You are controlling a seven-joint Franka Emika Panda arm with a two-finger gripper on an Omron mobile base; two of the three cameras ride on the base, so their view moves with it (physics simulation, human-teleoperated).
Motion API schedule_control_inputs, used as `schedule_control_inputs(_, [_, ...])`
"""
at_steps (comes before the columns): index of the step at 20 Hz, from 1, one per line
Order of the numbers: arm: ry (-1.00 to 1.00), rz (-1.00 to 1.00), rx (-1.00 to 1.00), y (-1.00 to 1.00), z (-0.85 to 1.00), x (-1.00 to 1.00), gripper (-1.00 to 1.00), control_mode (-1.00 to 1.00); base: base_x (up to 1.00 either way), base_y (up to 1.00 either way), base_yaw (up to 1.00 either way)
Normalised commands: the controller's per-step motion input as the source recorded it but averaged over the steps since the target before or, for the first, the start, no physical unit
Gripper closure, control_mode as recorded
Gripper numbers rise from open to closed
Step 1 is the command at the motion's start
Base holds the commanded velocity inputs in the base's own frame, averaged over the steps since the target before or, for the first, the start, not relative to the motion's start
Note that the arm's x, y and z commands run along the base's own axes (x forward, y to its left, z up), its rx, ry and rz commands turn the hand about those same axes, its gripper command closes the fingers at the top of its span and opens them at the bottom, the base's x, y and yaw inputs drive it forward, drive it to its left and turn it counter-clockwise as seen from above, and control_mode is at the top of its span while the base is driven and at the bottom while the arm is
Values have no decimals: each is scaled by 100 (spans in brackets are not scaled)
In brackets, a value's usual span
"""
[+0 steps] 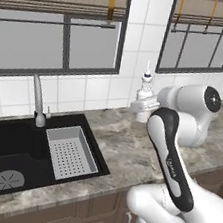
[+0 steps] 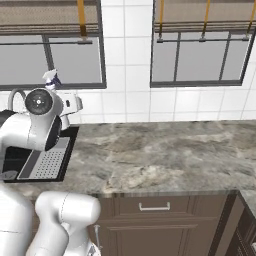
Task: Open the cabinet. Pick the spray and place it next to the sink. Then close the cabinet.
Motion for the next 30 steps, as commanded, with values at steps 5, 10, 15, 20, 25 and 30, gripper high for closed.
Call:
schedule_control_inputs(5, [0, 3, -1, 0, -54, 36, 100, -100, 0, 0, 0])
schedule_control_inputs(10, [0, 4, 0, 0, -46, 19, 100, -100, 0, 0, 0])
schedule_control_inputs(15, [2, 7, 0, 0, -26, 4, 100, -100, 0, 0, 0])
schedule_control_inputs(20, [1, 18, 2, 0, -1, 0, 100, -100, 0, 0, 0])
schedule_control_inputs(25, [0, 38, 4, -4, -18, 0, 100, -100, 0, 0, 0])
schedule_control_inputs(30, [1, 42, 0, 0, -17, 0, 100, -100, 0, 0, 0])
